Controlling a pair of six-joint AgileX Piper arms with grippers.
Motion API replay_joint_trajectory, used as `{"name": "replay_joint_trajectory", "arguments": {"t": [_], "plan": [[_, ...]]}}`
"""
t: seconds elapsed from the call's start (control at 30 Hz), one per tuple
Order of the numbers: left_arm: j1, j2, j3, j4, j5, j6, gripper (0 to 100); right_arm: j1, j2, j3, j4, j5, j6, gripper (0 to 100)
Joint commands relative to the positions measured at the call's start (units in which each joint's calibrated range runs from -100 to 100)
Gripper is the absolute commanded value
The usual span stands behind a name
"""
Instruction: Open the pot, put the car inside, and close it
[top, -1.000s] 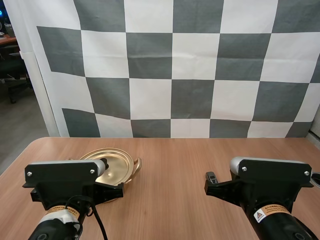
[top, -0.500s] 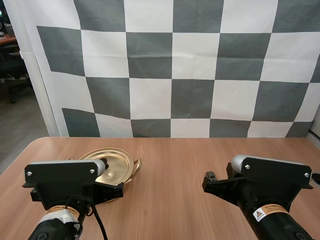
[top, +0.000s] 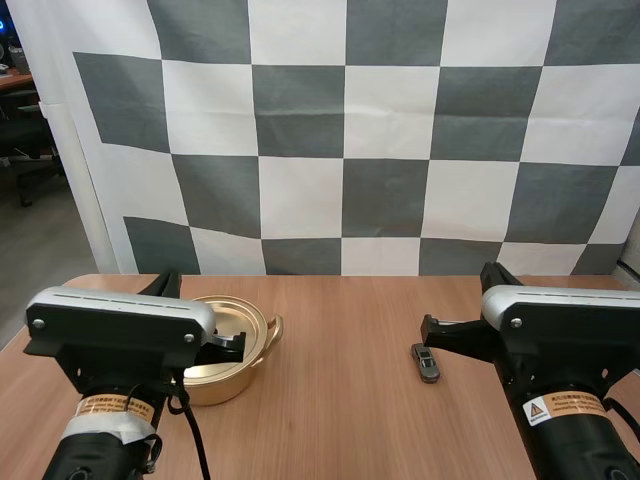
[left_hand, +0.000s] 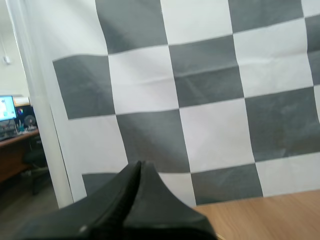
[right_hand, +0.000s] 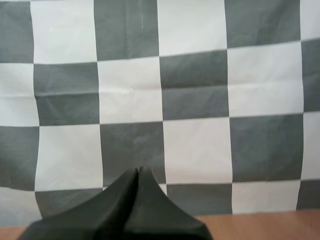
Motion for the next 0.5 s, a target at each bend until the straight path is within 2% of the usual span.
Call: {"name": "replay_joint_trajectory", "arguments": {"t": [0.0, 0.07, 0.13, 0.23, 0.33, 0.47], "plan": [[-0.04, 0.00, 0.00, 0.02, -40.55, 8.84, 0, 0.04, 0.00, -0.17, 0.14, -50.20, -12.24, 0], [-0.04, 0.00, -0.40, 0.02, -36.98, 13.05, 0, 0.04, 0.00, -0.84, 0.19, -46.19, -13.40, 0], [-0.04, 0.00, -3.48, 0.02, -27.62, 12.26, 0, 0.04, 0.00, -2.92, 0.85, -34.05, -13.40, 0], [-0.04, 0.00, -12.86, -3.91, -1.24, 6.62, 0, 0.04, 0.28, -7.97, 4.92, -5.25, -13.40, 0], [-0.04, 2.53, -23.73, -8.63, 22.42, 2.68, 0, 0.04, 2.79, -14.02, 7.19, 17.87, -13.40, 0], [-0.04, 8.71, -38.76, -9.52, 45.77, 2.64, 0, 0.04, 4.99, -19.97, 7.69, 32.50, -13.40, 0]]}}
